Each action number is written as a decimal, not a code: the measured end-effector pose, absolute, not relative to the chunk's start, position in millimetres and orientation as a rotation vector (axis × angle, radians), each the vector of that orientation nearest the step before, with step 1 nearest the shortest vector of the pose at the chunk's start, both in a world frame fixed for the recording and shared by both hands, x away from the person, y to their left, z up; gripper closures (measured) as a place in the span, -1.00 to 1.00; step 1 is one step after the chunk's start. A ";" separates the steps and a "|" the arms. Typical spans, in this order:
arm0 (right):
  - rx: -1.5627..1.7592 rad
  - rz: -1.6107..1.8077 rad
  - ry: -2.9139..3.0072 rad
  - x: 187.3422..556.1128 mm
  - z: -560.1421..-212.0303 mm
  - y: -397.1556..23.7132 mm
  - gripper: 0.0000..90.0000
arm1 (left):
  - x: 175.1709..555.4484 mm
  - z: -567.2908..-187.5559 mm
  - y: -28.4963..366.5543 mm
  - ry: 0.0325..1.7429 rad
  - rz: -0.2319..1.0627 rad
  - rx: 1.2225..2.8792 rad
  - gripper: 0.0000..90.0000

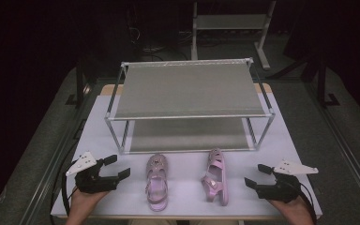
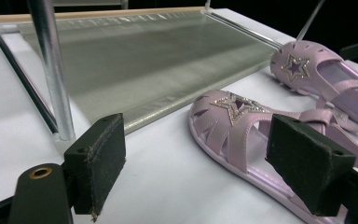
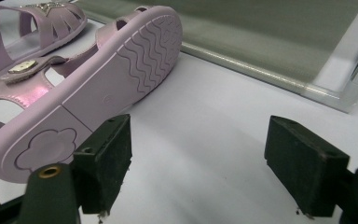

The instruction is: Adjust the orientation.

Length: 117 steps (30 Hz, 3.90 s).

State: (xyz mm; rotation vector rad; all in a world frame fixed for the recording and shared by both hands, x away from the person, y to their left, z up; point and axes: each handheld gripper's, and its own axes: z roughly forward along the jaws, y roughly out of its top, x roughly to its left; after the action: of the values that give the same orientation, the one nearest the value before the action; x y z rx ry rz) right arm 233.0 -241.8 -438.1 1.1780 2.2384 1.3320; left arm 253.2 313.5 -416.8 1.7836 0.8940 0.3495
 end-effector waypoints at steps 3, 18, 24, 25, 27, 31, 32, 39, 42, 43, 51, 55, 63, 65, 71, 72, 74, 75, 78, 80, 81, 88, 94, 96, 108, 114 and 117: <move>1.183 1.333 2.243 233.7 -439.0 -241.8 -0.52 | 251.6 -417.3 314.4 0.902 0.357 1.780 -0.57; 1.140 1.341 2.246 229.0 -433.4 -232.9 -0.53 | 237.5 -409.7 304.7 0.878 0.368 1.759 -0.57; 1.148 1.344 2.243 229.2 -433.3 -233.3 -0.52 | 233.7 -406.3 295.9 0.860 0.363 1.747 -0.57; 1.141 1.343 2.247 229.0 -433.5 -233.3 -0.51 | 233.2 -405.5 294.5 0.857 0.359 1.743 -0.57; 1.138 1.338 2.249 228.7 -433.8 -233.3 -0.51 | 232.4 -404.3 291.9 0.851 0.358 1.739 -0.57; 1.142 1.339 2.247 228.9 -434.2 -234.1 -0.51 | 230.2 -402.6 286.4 0.838 0.339 1.729 -0.57; 1.143 1.340 2.246 229.0 -434.1 -234.2 -0.51 | 229.7 -402.4 285.5 0.834 0.335 1.729 -0.57; 1.134 1.337 2.251 228.5 -433.7 -233.6 -0.51 | 225.1 -401.2 272.4 0.821 0.316 1.743 -0.54; 1.138 1.339 2.245 227.8 -433.6 -233.9 -0.51 | 223.8 -402.2 265.7 0.824 0.286 1.757 -0.48; 1.140 1.336 2.246 227.9 -433.7 -234.1 -0.51 | 223.4 -402.5 263.2 0.824 0.279 1.764 -0.47; 1.143 1.331 2.244 228.0 -434.3 -235.1 -0.51 | 220.3 -404.7 248.0 0.831 0.252 1.836 -0.30; 1.140 1.331 2.249 228.0 -434.3 -234.9 -0.51 | 221.2 -408.4 243.8 0.861 0.211 1.886 -0.24; 1.142 1.339 2.250 228.6 -434.7 -234.5 -0.51 | 219.5 -410.8 237.8 0.872 0.222 1.963 -0.03; 1.140 1.339 2.251 228.3 -434.4 -234.0 -0.51 | 219.0 -411.3 237.3 0.871 0.220 1.963 0.05; 1.143 1.342 2.251 228.7 -435.1 -234.3 -0.51 | 219.1 -413.2 236.4 0.876 0.222 1.990 0.26; 1.142 1.343 2.252 228.7 -435.0 -234.1 -0.51 | 219.4 -413.6 236.5 0.875 0.219 1.995 0.29; 1.141 1.343 2.253 228.4 -434.6 -233.3 -0.51 | 219.2 -414.1 236.4 0.879 0.215 1.998 0.32; 1.140 1.344 2.253 228.2 -434.6 -233.0 -0.51 | 219.4 -414.4 236.3 0.879 0.212 2.000 0.34; 1.138 1.345 2.256 228.0 -434.8 -232.5 -0.51 | 219.7 -415.6 235.2 0.879 0.207 2.009 0.39; 1.138 1.343 2.258 228.3 -435.2 -232.2 -0.51 | 220.2 -416.6 234.7 0.878 0.199 2.015 0.43; 1.138 1.343 2.260 228.4 -435.3 -232.1 -0.51 | 220.4 -416.8 234.6 0.878 0.195 2.015 0.45; 1.137 1.346 2.258 228.0 -435.2 -231.5 -0.51 | 221.5 -418.9 236.4 0.898 0.170 1.993 0.54; 1.136 1.345 2.257 227.6 -434.9 -230.9 -0.51 | 222.0 -420.0 238.0 0.924 0.156 1.968 0.68; 1.140 1.345 2.255 227.2 -434.7 -231.1 -0.51 | 221.9 -419.5 239.1 0.927 0.181 1.961 0.73; 1.138 1.344 2.249 226.0 -434.4 -232.1 -0.50 | 219.5 -411.5 263.3 0.984 0.195 1.756 0.87; 1.143 1.346 2.250 227.0 -435.3 -232.3 -0.50 | 213.1 -401.8 261.5 0.967 0.216 1.639 0.87; 1.138 1.345 2.253 227.9 -435.7 -232.4 -0.50 | 213.8 -398.5 257.4 0.966 0.245 1.597 0.87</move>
State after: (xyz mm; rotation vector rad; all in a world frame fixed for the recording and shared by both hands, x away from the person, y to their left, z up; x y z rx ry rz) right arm 227.9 -232.4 -435.7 1.1379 2.2526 1.3446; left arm 213.8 257.4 -398.5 1.5966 0.9657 0.2446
